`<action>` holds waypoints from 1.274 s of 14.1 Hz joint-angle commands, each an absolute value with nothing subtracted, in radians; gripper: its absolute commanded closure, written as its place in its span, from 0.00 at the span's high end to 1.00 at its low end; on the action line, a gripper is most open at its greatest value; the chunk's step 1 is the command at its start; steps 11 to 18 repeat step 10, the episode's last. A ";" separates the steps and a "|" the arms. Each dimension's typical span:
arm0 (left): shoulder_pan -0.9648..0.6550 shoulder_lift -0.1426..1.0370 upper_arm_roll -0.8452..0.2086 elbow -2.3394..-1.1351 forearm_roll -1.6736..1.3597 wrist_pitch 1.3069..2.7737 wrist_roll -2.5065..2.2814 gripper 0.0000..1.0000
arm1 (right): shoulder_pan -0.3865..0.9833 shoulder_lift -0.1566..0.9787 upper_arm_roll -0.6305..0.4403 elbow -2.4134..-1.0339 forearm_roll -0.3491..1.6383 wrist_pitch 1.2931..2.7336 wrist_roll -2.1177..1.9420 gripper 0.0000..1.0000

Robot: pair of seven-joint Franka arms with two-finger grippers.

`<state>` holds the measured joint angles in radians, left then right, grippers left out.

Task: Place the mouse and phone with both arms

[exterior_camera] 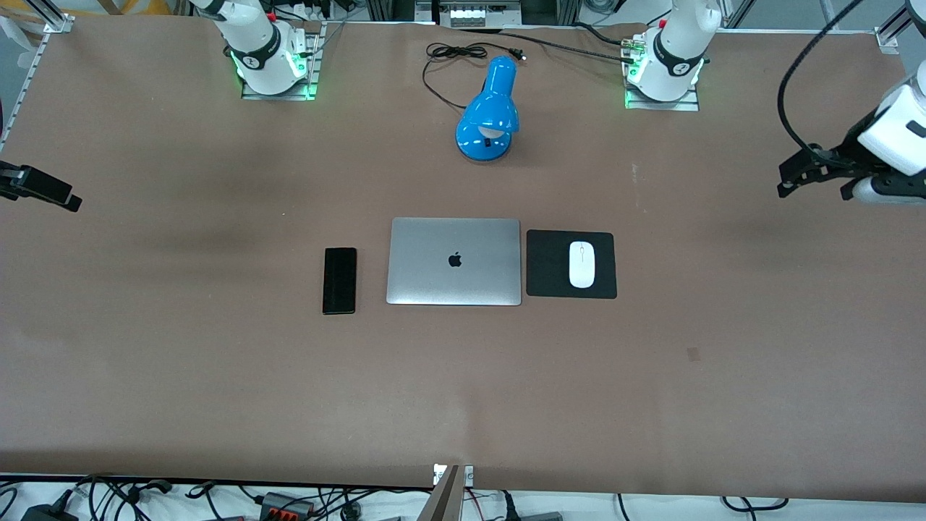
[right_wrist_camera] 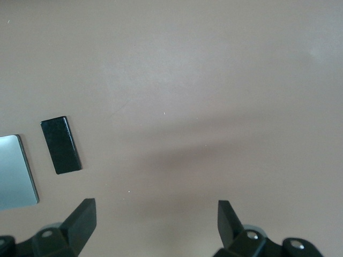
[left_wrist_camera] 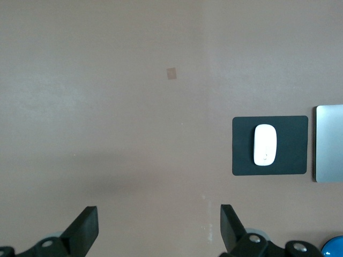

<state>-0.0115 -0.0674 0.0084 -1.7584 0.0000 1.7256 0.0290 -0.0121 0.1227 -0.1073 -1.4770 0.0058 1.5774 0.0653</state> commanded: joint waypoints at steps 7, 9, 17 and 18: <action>-0.021 -0.061 -0.005 -1.743 -0.011 1.727 0.038 1.00 | -0.023 0.132 -0.100 -1.456 0.012 1.557 0.046 1.00; -0.020 -0.061 -0.006 -1.743 -0.011 1.721 0.040 1.00 | -0.025 0.132 -0.100 -1.456 0.012 1.555 0.046 1.00; -0.020 -0.060 -0.006 -1.741 -0.011 1.706 0.040 1.00 | -0.025 0.132 -0.100 -1.456 0.014 1.555 0.046 1.00; -0.020 -0.060 -0.006 -1.741 -0.011 1.706 0.040 1.00 | -0.025 0.132 -0.100 -1.456 0.014 1.555 0.046 1.00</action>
